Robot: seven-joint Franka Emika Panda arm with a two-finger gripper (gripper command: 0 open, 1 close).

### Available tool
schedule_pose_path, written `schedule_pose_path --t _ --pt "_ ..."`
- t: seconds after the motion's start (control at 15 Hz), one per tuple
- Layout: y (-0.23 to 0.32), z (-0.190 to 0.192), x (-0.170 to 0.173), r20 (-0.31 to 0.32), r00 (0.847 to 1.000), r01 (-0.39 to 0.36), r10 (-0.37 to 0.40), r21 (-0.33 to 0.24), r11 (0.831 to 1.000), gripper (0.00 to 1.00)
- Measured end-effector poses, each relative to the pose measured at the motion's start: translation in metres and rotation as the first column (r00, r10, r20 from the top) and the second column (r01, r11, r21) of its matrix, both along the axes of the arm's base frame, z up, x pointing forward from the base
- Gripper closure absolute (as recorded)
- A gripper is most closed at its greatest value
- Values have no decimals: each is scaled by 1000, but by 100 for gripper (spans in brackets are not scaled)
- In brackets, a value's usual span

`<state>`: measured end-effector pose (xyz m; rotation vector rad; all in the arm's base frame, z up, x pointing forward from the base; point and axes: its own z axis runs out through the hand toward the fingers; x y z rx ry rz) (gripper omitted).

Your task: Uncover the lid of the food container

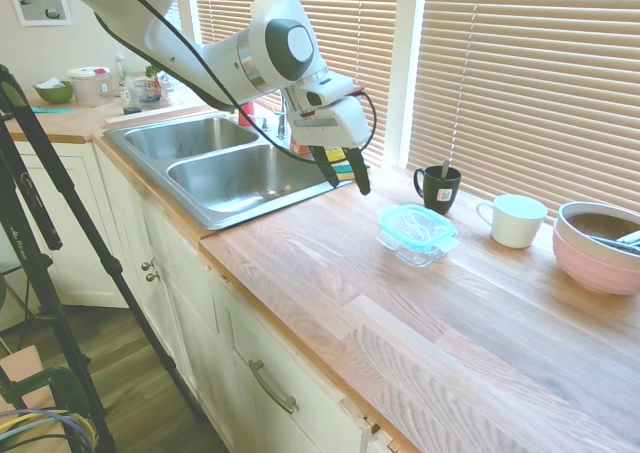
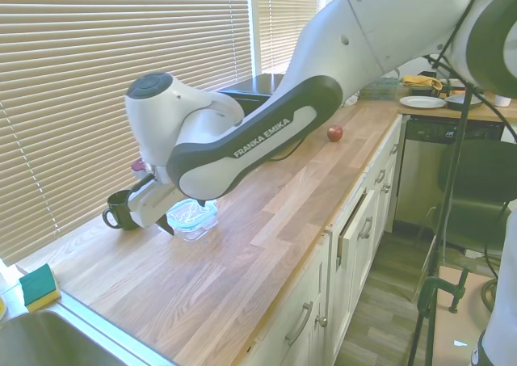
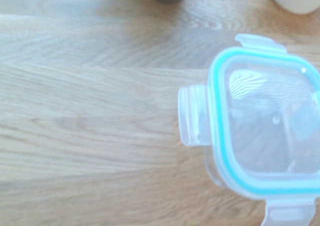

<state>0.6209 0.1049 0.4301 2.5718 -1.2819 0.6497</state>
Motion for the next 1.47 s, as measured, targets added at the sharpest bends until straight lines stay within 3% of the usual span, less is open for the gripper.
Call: schedule_pose_path --t 0.27,0.47,0.67,0.8,1.0,1.13,1.47 --pt "26 -36 21 -38 999 -29 23 -176 984 0" --pt "39 -66 36 -27 997 -73 68 -312 947 0" --pt "48 -84 54 -13 995 -91 94 -397 913 0" --pt "46 -97 67 -12 994 -100 106 -464 880 0" --pt "43 -130 80 -30 993 -110 113 -573 812 0" --pt "44 -146 86 -41 992 -120 120 -613 781 0" --pt "39 -144 95 -29 994 -99 109 -690 718 0"
